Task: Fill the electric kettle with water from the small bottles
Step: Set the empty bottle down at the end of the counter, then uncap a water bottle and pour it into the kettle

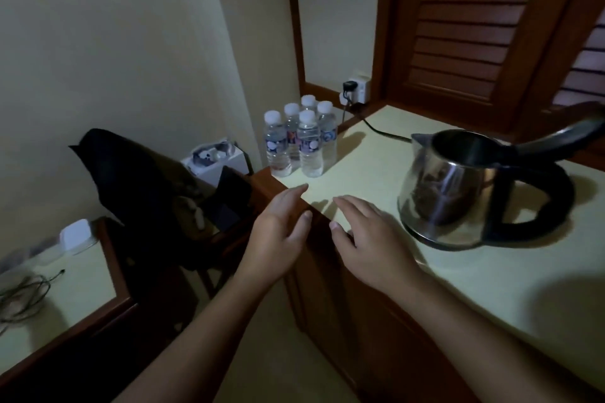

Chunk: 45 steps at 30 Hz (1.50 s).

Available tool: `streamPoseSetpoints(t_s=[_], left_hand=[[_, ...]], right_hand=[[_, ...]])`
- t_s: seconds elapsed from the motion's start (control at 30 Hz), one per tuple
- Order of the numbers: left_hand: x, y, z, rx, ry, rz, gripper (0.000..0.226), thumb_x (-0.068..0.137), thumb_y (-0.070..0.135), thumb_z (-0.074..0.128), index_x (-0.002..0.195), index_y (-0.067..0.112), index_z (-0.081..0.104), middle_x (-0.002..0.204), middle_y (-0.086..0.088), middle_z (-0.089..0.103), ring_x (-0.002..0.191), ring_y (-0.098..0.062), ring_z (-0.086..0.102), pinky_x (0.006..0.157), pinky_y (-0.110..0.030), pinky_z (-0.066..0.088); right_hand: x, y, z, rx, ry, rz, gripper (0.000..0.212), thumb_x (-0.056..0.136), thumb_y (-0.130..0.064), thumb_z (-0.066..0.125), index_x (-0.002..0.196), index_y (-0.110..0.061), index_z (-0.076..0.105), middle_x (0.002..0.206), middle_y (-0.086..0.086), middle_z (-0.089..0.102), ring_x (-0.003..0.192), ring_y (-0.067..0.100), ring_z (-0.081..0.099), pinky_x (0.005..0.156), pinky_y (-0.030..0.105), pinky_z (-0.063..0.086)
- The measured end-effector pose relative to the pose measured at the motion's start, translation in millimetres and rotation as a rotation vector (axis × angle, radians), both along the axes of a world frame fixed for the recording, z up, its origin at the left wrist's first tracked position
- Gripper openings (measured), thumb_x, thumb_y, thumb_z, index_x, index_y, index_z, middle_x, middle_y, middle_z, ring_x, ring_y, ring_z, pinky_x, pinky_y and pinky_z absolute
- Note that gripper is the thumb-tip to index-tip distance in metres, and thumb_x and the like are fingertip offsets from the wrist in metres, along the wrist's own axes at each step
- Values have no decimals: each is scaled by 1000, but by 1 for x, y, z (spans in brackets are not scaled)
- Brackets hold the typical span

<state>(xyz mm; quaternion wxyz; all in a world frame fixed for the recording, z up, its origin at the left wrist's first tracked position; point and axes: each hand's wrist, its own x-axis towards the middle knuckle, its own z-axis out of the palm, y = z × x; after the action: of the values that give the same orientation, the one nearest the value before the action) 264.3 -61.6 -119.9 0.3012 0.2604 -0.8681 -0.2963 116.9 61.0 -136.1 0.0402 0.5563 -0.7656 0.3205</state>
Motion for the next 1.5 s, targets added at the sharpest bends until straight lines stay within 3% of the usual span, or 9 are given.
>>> streamPoseSetpoints(t_s=[0.17,0.3,0.47,0.73,0.83,1.07,1.2,1.37,1.5], left_hand=[[-14,-87,-5,95,107,68,45,102,23,65,146,24,57,135,5,66,119,-8,63,104,-35,55],[-37,-131,-11,221,147,131,59,99,32,70,153,25,46,146,1,59,129,-12,59,111,-41,53],[-64,-156,-19,333,176,86,82,95,34,77,161,23,29,158,1,51,138,-9,51,115,-36,45],[-81,-153,-21,336,270,170,59,97,26,76,145,17,45,136,1,67,117,-13,65,102,-37,57],[-67,-141,-13,356,355,187,56,95,20,79,140,14,47,130,2,67,111,-10,67,91,-18,58],[-12,-91,12,500,247,-200,55,85,24,88,129,28,55,124,5,73,112,-11,73,91,-29,61],[-17,-63,34,467,196,-415,53,82,16,90,123,30,61,121,9,74,113,-11,71,87,-21,57],[-34,-33,46,323,112,-555,51,80,18,92,120,31,62,109,15,73,106,-8,69,84,-15,51],[-48,-12,52,344,60,-624,51,79,22,93,121,32,67,107,13,76,104,-7,70,87,-22,55]], right_hand=[[-5,-72,-8,272,23,-131,62,105,-44,35,157,-12,27,165,6,26,153,21,19,125,40,14],[-3,-83,-21,441,49,-204,68,105,-50,23,161,-12,13,170,5,10,156,19,3,127,43,4],[-1,-85,-27,500,110,-258,71,104,-54,12,161,-12,9,170,3,6,156,15,-1,127,42,2],[0,-84,-27,481,115,-264,68,106,-52,15,161,-13,9,170,2,6,156,12,-2,127,38,0],[0,-77,-27,319,25,-268,61,106,-44,31,159,-13,26,166,3,25,155,14,15,127,36,8],[22,-41,37,-313,-93,-317,39,97,-32,61,133,-17,64,125,-5,67,112,6,61,94,26,52],[24,-17,88,-229,-38,-205,63,85,-58,66,140,-29,58,113,-13,64,94,-1,58,79,13,48],[16,8,123,-160,-22,-348,59,72,-75,59,111,-33,72,88,-19,53,75,-3,50,64,19,38],[13,24,144,-192,49,-411,34,80,-58,70,85,-25,71,73,-12,52,58,7,50,55,27,43]])
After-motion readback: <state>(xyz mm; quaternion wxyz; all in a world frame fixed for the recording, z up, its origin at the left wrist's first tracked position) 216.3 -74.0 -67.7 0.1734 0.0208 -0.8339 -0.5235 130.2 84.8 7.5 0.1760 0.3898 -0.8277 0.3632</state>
